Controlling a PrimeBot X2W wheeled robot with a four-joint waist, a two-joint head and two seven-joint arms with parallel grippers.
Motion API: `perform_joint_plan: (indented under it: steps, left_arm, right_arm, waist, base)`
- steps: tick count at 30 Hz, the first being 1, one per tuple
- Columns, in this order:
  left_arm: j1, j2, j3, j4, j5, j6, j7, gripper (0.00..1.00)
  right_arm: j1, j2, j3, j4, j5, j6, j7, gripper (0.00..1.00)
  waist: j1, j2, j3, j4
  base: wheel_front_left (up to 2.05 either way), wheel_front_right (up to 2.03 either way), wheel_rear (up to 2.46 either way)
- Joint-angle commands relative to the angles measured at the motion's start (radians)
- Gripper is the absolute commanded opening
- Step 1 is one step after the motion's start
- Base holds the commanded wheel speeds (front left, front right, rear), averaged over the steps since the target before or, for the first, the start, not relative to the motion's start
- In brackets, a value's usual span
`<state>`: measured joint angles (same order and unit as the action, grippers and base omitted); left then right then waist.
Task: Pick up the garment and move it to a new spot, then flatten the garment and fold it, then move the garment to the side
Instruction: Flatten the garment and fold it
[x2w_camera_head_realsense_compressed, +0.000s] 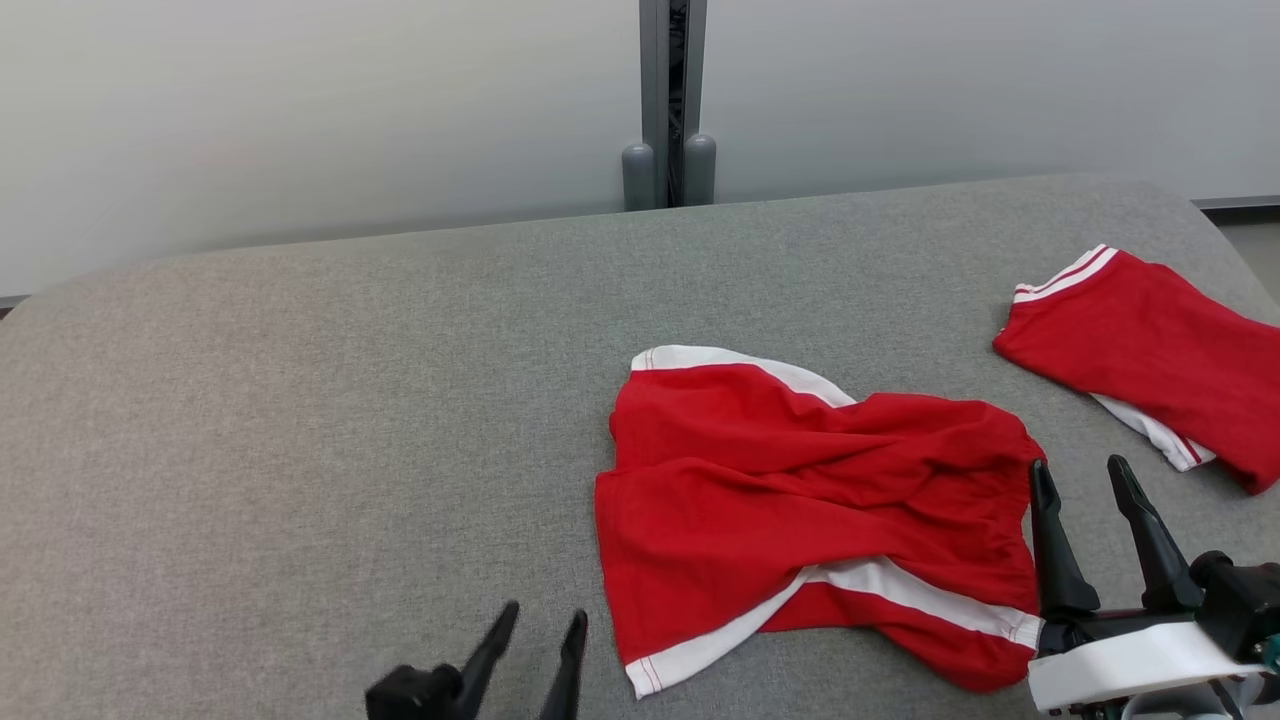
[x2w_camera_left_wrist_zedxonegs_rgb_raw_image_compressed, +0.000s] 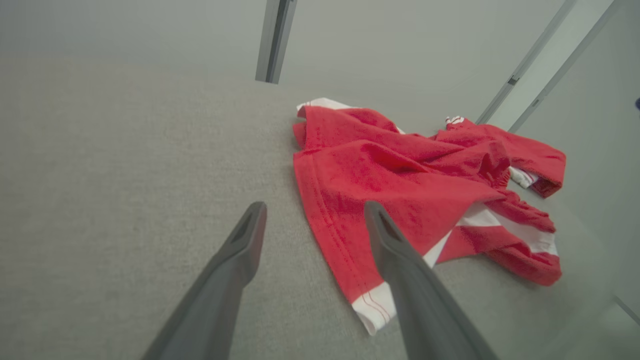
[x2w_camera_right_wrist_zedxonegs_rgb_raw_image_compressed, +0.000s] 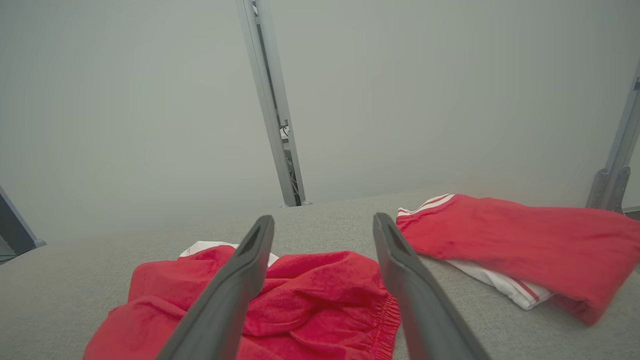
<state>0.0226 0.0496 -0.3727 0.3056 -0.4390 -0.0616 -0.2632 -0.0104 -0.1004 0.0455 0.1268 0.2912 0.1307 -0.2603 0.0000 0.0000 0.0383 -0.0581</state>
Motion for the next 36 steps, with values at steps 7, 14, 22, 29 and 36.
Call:
perform_joint_plan:
  steps: [7, 14, 22, 29, 36]
  left_arm:
    - [-0.029, 0.003, -0.119, 0.149, -0.020, -0.038, 0.003, 1.00]
    - [-0.077, 0.004, -0.214, 0.209, -0.057, -0.056, 0.022, 1.00]
    - [-0.126, 0.004, -0.260, 0.276, -0.128, -0.026, 0.040, 1.00]
    - [-0.153, 0.004, -0.316, 0.318, -0.206, -0.016, 0.057, 1.00]
    - [-0.180, 0.004, -0.344, 0.350, -0.255, -0.007, 0.041, 1.00]
  right_arm:
    - [-0.007, 0.003, -0.009, 0.016, 0.000, 0.001, -0.007, 1.00]
    - [-0.016, 0.003, 0.003, 0.031, -0.006, 0.001, -0.007, 1.00]
    - [-0.022, -0.003, 0.009, 0.037, -0.005, 0.001, -0.007, 1.00]
    - [-0.026, -0.006, 0.012, 0.038, -0.006, 0.001, -0.007, 1.00]
    - [-0.028, -0.006, 0.010, 0.035, -0.009, 0.001, -0.007, 1.00]
  waist:
    - [0.0000, 0.0000, 0.021, -0.006]
    - [0.0000, 0.0000, 0.036, -0.016]
    - [0.0000, 0.0000, 0.043, -0.036]
    - [0.0000, 0.0000, 0.049, -0.044]
    - [0.0000, 0.0000, 0.058, -0.045]
  base:
    - [0.00, 0.00, 0.00]
    - [0.00, 0.00, 0.00]
    - [0.00, 0.00, 0.00]
    - [0.00, 0.00, 0.00]
    - [0.00, 0.00, 0.00]
